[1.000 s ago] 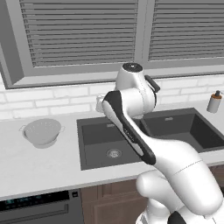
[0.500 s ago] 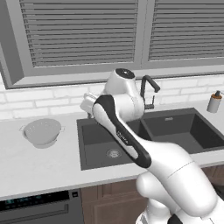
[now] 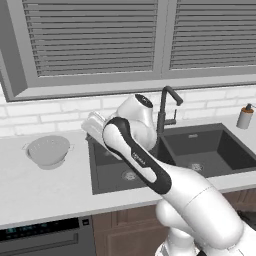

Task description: Put the colander in the sink, put the peach in the colander, and turn on the sink faucet and pour water over the colander.

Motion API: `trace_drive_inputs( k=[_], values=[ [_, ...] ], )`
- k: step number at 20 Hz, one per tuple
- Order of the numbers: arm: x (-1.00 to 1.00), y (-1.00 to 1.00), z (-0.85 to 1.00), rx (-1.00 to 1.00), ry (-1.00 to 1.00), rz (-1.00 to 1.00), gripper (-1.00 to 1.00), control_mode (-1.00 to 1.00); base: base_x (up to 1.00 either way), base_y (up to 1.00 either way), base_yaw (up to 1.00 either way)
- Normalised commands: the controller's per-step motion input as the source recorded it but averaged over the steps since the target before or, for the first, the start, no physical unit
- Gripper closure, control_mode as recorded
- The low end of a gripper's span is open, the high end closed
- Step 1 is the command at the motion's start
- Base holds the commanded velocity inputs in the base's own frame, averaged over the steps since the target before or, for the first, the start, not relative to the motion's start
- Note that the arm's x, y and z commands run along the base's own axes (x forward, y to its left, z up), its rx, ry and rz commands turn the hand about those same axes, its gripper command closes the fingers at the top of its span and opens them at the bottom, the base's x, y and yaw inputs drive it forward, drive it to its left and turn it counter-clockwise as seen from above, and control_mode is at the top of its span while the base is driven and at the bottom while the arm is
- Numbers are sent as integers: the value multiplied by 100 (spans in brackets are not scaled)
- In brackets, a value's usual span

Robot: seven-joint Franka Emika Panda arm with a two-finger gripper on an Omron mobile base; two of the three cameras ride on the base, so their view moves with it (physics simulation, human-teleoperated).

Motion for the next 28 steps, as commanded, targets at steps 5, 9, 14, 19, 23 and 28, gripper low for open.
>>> trace_drive_inputs(
  k=[5, 9, 14, 19, 23, 28],
  values=[
    [22, 37, -14, 0, 25, -1, -100, -100, 0, 0, 0],
    [8, 41, -17, 0, 17, -5, -100, -100, 0, 0, 0],
    [14, 39, -30, -2, 4, -6, -100, -100, 0, 0, 0],
    [32, 32, -32, -16, -4, -24, -100, -100, 0, 0, 0],
    [40, 9, -16, -6, 1, -20, -100, -100, 0, 0, 0],
    [39, 0, 0, 4, 12, -1, -100, -100, 0, 0, 0]
  ],
)
